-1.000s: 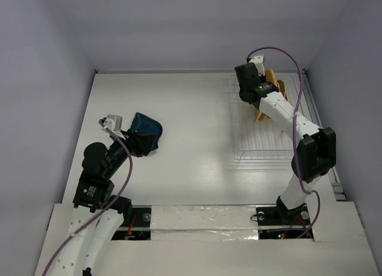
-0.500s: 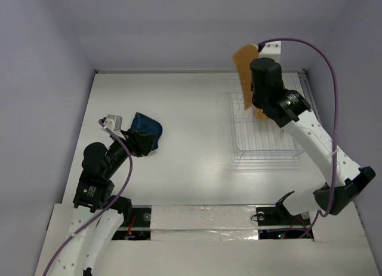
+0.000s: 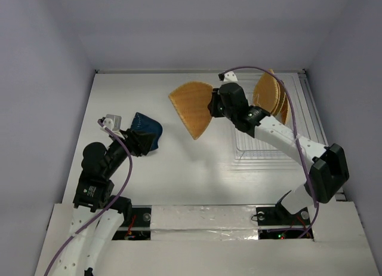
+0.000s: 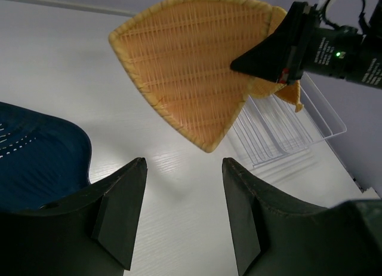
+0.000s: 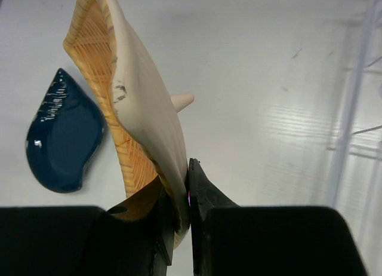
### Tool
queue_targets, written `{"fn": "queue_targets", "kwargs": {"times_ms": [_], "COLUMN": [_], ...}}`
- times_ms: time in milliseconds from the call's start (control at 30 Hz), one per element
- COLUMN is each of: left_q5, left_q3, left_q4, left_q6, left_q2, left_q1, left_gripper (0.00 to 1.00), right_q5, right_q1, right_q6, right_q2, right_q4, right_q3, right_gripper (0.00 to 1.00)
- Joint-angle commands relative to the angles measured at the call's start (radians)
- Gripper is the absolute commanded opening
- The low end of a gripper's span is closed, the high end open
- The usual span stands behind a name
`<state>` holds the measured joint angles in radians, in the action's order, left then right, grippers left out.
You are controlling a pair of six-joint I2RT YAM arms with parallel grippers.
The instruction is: Unload the plates from the dish rack
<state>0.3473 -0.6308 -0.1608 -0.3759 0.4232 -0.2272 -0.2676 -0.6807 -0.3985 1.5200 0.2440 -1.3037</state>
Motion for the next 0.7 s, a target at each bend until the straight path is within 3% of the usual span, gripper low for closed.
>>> {"fn": "queue_targets", "kwargs": {"times_ms": [0, 667], "left_q5": [0.016, 0.027], "left_q3": [0.002, 0.008], "left_q4": [0.056, 0.063], "left_q6": [-0.006, -0.008], "left_q2": [0.002, -0.006], "left_q1": [0.005, 0.014], "left_gripper": [0.5, 0.5], "right_q5": [0.077, 0.117], "right_q1": [-0.003, -0.003], "right_q6": [-0.16, -0.414], "right_q2": [0.0, 0.196], "right_q4": [-0.278, -0.534], "right_q3": [0.035, 0.282], "right_gripper": [0.0, 0.0]}}
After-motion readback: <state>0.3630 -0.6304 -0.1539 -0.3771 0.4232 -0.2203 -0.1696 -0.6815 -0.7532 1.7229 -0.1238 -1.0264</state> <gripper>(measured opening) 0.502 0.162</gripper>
